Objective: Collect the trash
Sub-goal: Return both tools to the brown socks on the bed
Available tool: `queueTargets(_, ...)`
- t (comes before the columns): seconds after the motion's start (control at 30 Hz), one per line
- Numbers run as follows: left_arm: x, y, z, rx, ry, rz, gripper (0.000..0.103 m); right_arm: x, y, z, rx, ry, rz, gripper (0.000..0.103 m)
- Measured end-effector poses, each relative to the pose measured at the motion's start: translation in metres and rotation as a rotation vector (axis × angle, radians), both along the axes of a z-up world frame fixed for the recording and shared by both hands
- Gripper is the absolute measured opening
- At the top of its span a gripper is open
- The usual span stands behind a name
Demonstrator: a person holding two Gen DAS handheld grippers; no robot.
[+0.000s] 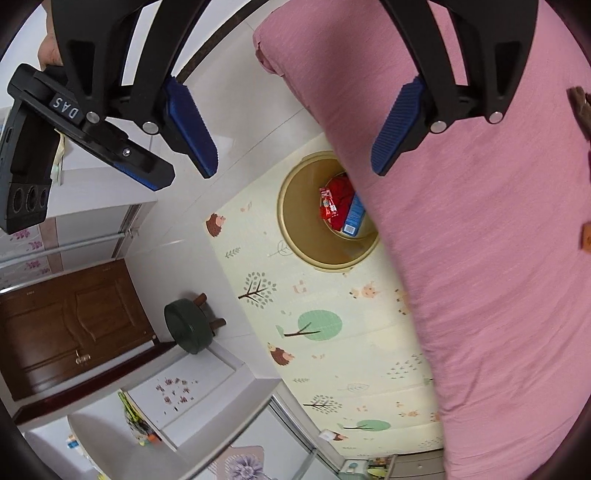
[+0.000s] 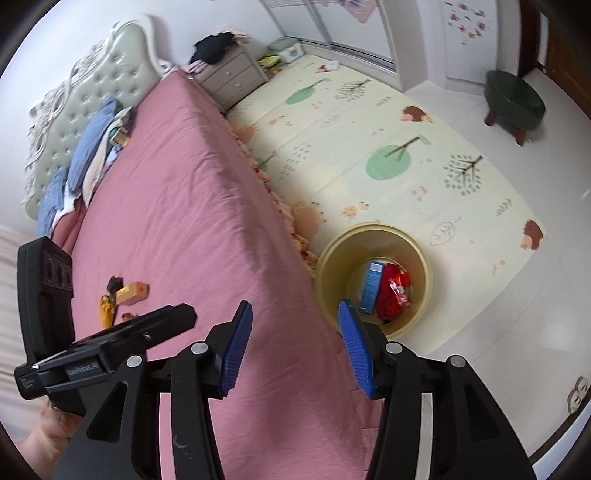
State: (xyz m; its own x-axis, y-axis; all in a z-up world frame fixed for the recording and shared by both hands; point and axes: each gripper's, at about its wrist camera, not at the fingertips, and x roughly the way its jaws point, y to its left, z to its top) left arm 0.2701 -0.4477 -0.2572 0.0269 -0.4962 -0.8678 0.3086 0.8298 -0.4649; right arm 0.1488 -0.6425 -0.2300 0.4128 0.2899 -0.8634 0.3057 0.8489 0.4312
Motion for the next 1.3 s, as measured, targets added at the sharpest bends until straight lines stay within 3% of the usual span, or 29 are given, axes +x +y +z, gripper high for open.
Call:
queueTargets(0.37, -0.022, 0.131, 0.015, 0.030, -0.037, 0.173, 0.085, 0.019, 0.110, 0.017, 0.020, -0.026, 0.182, 0.049)
queueTargets(0.7, -0.051, 0.272, 0.005, 0.082, -0.013, 0.377, 0.085, 0.023, 0.228, 0.017, 0.054, -0.021, 0.340, 0.049)
queueTargets(1.07, -0.063, 0.393, -0.024, 0.106, 0.041, 0.557, 0.085, 0.028, 0.340, -0.009, 0.075, 0.033, 0.476, 0.049)
queueTargets(1.3, -0.057, 0.436, -0.055, 0.122, 0.075, 0.582, 0.085, 0.040, 0.389, -0.039, 0.079, 0.079, 0.500, 0.049)
